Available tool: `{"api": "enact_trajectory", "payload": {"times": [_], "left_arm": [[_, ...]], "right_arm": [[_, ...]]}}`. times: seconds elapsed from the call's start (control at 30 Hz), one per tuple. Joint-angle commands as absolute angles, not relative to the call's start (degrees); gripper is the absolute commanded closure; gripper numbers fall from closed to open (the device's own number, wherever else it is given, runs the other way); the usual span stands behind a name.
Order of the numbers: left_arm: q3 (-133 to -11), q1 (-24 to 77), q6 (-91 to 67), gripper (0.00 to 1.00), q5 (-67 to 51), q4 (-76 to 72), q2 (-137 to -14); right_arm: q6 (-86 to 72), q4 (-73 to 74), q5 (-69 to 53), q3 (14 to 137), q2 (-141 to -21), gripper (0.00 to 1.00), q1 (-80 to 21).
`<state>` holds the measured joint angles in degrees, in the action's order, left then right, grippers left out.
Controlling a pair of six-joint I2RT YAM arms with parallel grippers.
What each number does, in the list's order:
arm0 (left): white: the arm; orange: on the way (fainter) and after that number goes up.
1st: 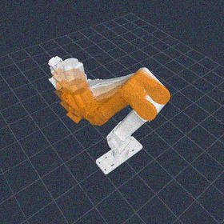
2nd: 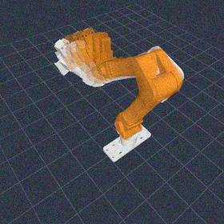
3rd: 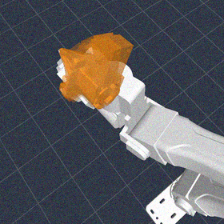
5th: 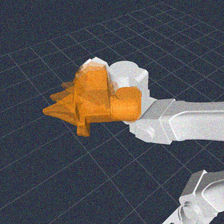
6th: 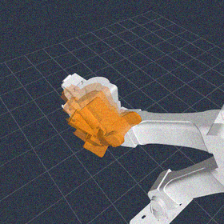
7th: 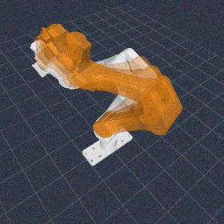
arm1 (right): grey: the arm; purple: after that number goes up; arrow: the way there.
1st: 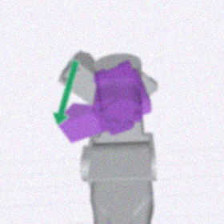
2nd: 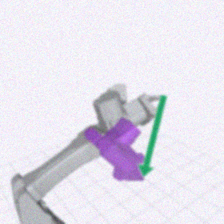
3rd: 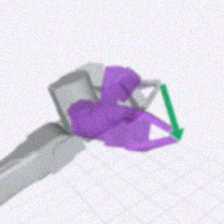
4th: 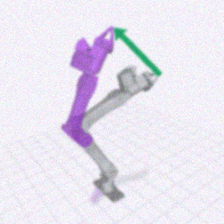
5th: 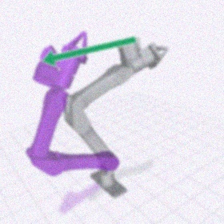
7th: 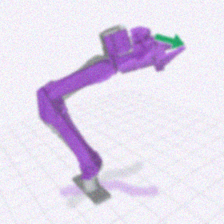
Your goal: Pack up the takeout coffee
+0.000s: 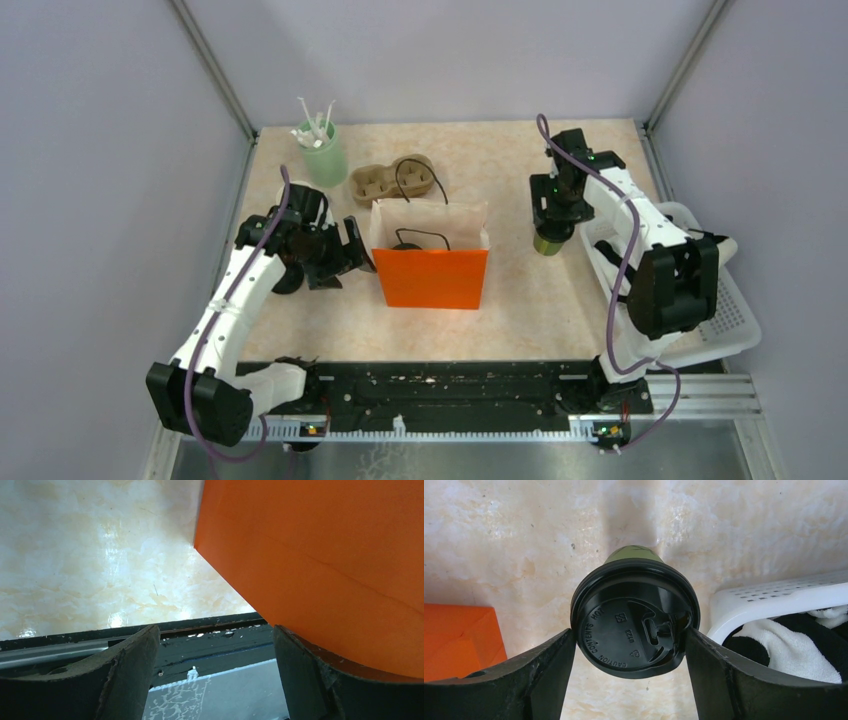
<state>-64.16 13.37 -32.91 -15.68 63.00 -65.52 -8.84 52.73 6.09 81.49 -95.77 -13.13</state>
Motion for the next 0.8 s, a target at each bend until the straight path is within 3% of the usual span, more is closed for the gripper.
{"api": "enact_trajectory", "payload": {"times": [0.0,0.33,0.77], "left_arm": [[-64.14,13.36,-33.43,0.1,-17.41,61.31,-65.36],[-64.93,13.36,-33.92,0.1,-17.77,60.91,-66.17],[-63.97,13.36,-34.71,0.1,-17.32,61.17,-64.83]], "right_arm": [[-8.78,54.39,6.98,80.57,-100.38,0.22,-12.83],[-9.21,55.4,5.77,84.1,-98.92,0.17,-12.83],[-9.57,50.27,11.02,75.23,-101.75,0.19,-12.75]]}}
